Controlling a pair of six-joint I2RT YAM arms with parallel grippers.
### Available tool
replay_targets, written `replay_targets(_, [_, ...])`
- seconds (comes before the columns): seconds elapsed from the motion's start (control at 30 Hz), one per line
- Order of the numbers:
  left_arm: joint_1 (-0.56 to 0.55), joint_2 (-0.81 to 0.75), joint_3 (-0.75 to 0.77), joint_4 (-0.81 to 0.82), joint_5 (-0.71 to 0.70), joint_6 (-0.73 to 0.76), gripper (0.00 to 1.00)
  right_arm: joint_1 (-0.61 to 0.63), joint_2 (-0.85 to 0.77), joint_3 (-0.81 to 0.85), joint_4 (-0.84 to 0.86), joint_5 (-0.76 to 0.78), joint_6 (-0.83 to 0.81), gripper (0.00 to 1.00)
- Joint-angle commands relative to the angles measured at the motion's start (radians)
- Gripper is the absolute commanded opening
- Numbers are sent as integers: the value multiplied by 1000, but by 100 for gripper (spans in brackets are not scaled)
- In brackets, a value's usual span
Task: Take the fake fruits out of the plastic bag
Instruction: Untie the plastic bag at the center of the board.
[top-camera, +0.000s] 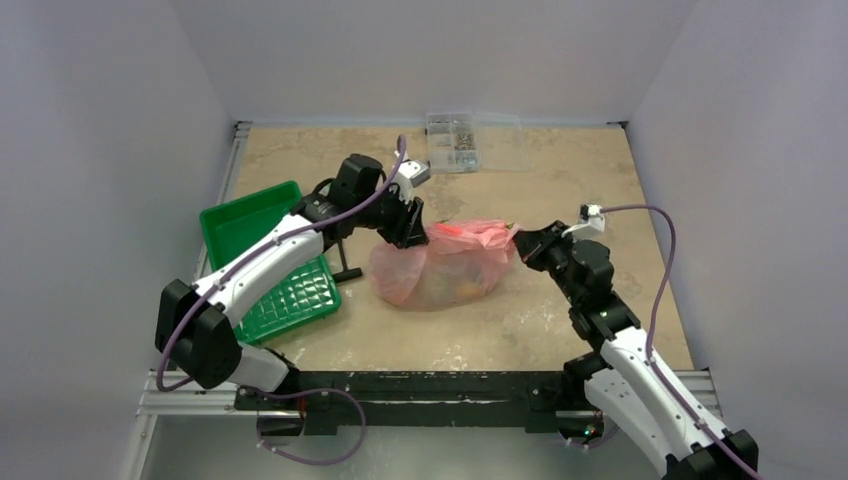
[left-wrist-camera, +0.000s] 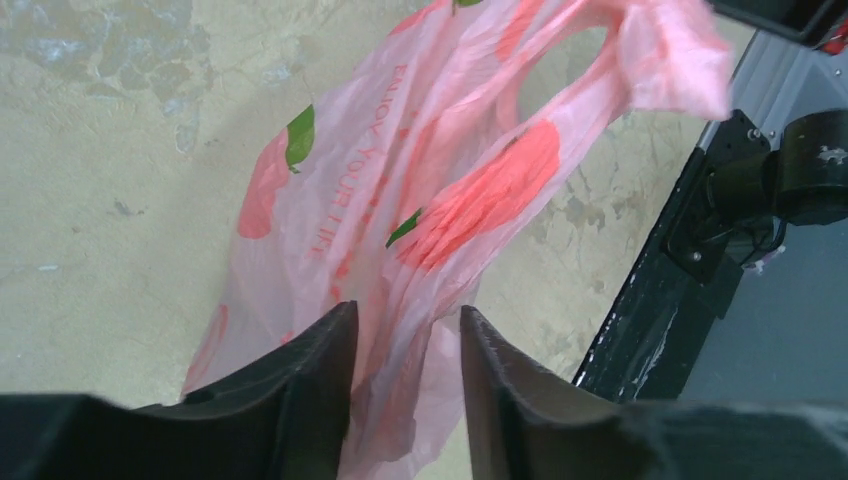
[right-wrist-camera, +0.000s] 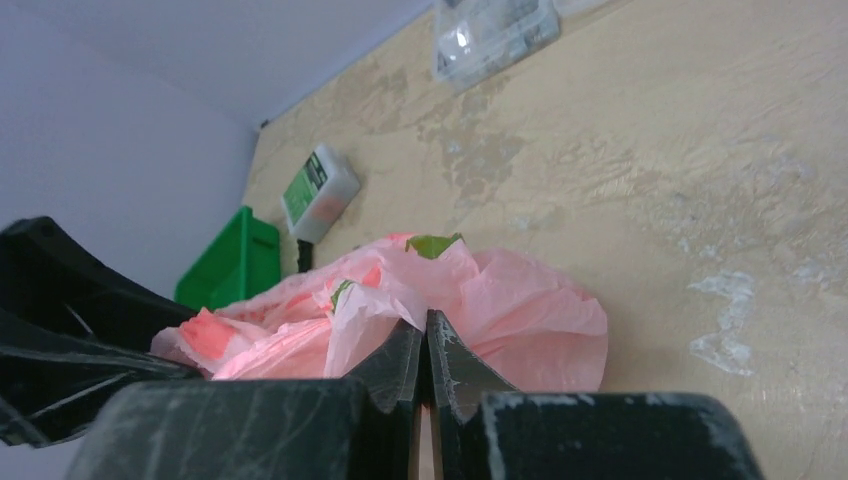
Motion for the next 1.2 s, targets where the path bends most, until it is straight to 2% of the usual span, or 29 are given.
replay_targets(0.0, [-60, -125, -29, 76, -66, 74, 48, -4, 57, 69, 8, -106, -83, 0])
replay_targets(0.13, [-217, -253, -133, 183, -401, 180, 59, -4, 76, 82, -10, -168, -133, 0])
replay_targets(0.27, [-297, -327, -228, 333, -506, 253, 80, -4, 55, 97, -29, -185, -167, 0])
replay_targets(0.37, [-369, -263, -169, 317, -582, 364, 82, -5, 55, 108, -34, -200, -177, 0])
replay_targets(0.43, [-406, -194, -105, 280, -627, 425, 87, -5, 61, 114, -33, -206, -184, 0])
replay_targets(0.5, [-444, -123, -66, 294, -718, 490, 88, -5, 66, 120, -34, -221, -190, 0])
replay_targets(0.63, [-490, -13, -17, 340, -784, 586, 87, -4, 52, 124, -36, -230, -186, 0])
replay_targets(0.73, [-496, 56, 41, 318, -842, 599, 79, -4, 36, 123, -44, -234, -176, 0])
replay_targets(0.8, [-496, 86, 80, 285, -853, 572, 68, -4, 25, 128, -74, -221, -170, 0])
replay_targets(0.9, [-496, 83, 90, 274, -878, 488, 41, -5, 6, 140, -117, -177, -157, 0])
replay_targets(0.97, [-496, 36, 55, 289, -947, 368, 26, -4, -7, 152, -181, -86, -101, 0])
replay_targets(1.07, [-492, -119, -99, 405, -1026, 146, 2, -4, -47, 160, -253, 57, -41, 0])
replay_targets(1.17, [-464, -290, -224, 440, -1037, -134, 0, -4, -99, 146, -265, 108, 7, 0])
